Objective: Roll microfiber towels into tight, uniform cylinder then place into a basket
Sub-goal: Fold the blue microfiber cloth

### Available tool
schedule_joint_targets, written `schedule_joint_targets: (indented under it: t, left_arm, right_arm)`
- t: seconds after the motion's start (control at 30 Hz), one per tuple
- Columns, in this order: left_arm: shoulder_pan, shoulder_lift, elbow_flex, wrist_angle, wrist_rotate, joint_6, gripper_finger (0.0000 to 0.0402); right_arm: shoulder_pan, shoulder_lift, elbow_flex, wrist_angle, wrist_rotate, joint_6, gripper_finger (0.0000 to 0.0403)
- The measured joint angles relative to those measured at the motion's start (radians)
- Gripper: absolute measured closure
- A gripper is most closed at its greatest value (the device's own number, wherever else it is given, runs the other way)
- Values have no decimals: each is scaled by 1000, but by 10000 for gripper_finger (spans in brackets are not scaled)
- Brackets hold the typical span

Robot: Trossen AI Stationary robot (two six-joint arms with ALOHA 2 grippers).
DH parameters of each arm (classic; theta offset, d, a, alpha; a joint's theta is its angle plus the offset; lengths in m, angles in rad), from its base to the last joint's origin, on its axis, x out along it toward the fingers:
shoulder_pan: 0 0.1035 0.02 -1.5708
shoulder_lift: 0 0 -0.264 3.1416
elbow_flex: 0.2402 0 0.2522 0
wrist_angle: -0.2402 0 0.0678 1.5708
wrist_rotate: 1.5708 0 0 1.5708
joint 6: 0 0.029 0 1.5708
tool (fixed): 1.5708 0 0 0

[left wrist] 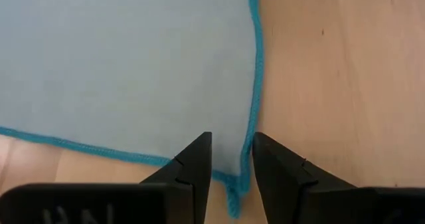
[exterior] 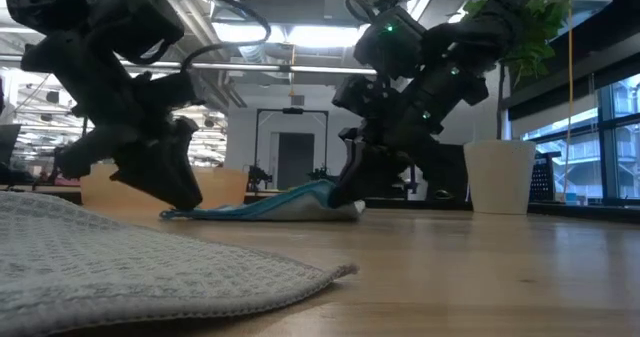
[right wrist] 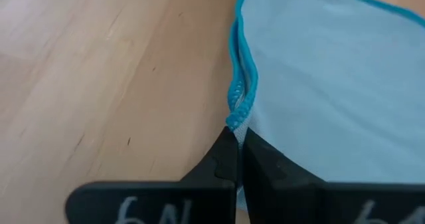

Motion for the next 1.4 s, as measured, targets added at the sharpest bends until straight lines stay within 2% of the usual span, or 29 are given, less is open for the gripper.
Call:
schedule_joint_targets:
  t: [0.43,0.53,0.67,0.8,1.07,1.23,1.4]
  left_arm:
    - [-2,85,3,21,-45,13,303]
    - [-2,86,3,20,-49,24,326]
    - [-2,88,2,18,-51,26,388]
    - [-1,88,6,12,-65,28,399]
    - [8,92,82,-35,-72,122,401]
    - [47,92,155,-127,-70,133,401]
    - [104,90,241,-224,-71,134,401]
  right_arm:
    - [-8,-2,53,-38,0,-7,396]
    - [-8,-2,53,-41,0,-7,396]
    - [-10,-2,53,-65,1,-8,396]
    - [-22,-2,53,-73,1,-5,396]
    - [-41,-36,53,-117,2,-1,396]
    - [-41,-110,53,-184,99,-1,396]
    - [-52,-158,53,-229,148,3,396]
